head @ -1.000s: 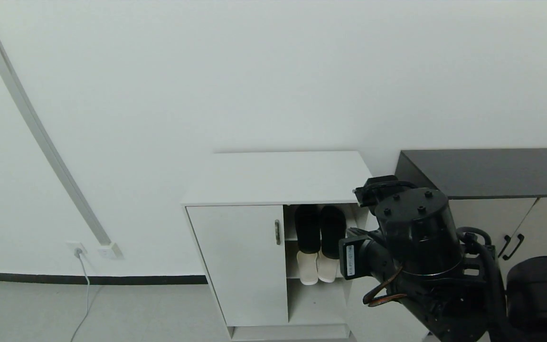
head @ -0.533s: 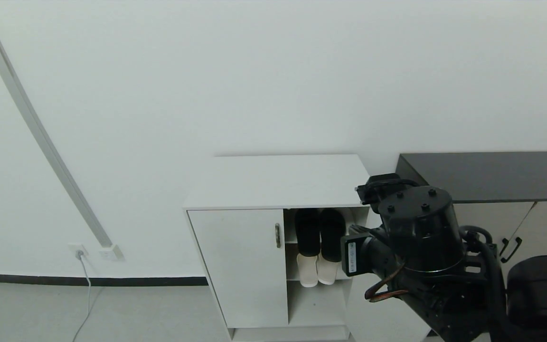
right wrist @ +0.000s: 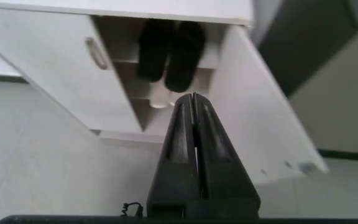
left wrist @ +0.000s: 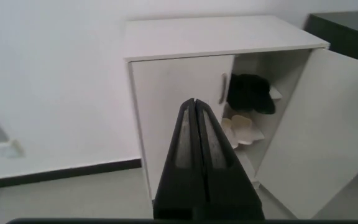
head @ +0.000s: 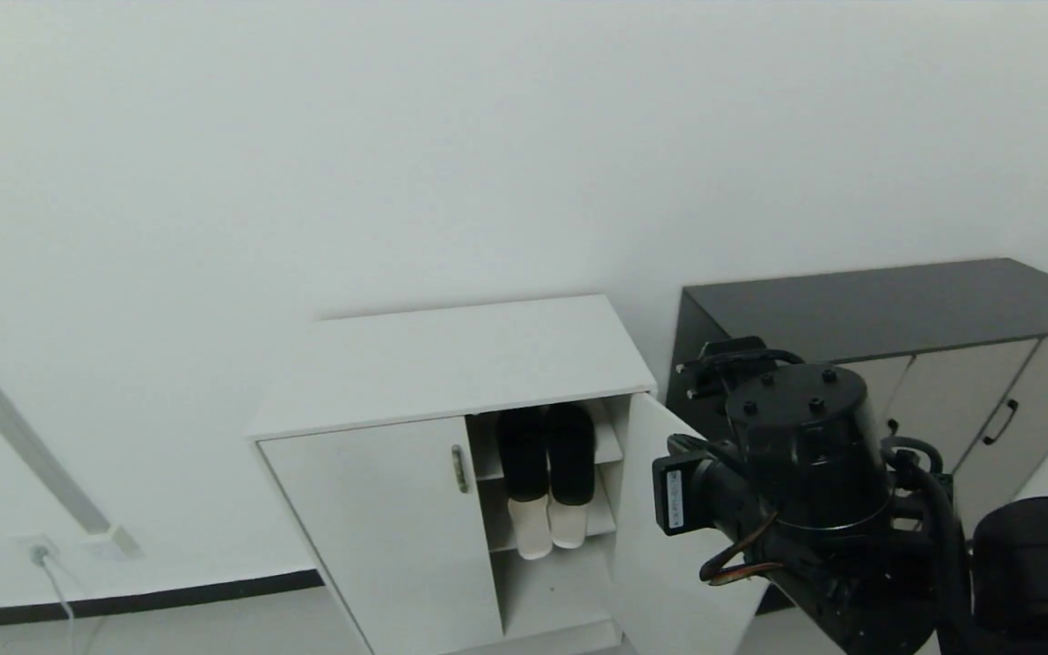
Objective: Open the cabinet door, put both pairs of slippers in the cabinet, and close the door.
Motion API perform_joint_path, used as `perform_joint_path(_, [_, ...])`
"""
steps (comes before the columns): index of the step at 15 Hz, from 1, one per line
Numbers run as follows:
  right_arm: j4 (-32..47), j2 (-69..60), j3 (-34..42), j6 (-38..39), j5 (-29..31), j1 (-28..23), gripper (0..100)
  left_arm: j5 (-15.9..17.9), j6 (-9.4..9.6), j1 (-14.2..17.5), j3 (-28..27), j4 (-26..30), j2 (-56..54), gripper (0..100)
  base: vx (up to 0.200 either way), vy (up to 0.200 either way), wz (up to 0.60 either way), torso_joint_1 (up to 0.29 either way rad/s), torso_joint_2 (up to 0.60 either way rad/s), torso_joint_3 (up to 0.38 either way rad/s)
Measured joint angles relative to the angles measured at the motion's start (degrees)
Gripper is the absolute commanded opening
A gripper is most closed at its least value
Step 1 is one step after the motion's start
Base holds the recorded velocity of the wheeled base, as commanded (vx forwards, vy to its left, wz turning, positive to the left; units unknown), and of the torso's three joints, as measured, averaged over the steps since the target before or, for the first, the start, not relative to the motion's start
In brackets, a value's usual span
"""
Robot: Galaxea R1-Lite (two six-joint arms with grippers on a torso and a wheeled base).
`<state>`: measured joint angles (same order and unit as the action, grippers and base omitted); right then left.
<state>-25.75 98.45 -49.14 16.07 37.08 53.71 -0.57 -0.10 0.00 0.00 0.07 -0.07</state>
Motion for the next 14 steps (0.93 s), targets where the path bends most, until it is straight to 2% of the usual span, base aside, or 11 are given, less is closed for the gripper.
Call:
perform_joint_path(6, [-0.11, 0.11, -0.02, -0.09, 0.00, -1.07, 0, 0.02, 0.02, -0.02, 0.00, 0.02, 0.00, 0, 0.000, 0.000, 0.00, 0.000, 0.00, 0.000])
perform_joint_path(12, [-1.27, 0.24, 0.00, -0.17, -0.02, -1.40, 0, 0.06, 0.02, 0.00, 0.00, 0.00, 0.00, 0, -0.200, 0.000, 0.00, -0.002, 0.00, -0.002])
perform_joint_path(14, [-1.27, 0.30, 0.05, -0.79, 0.00, -2.58, 0, 0.06, -0.04, 0.00, 0.00, 0.00, 0.00, 0, 0.000, 0.000, 0.00, 0.000, 0.00, 0.000])
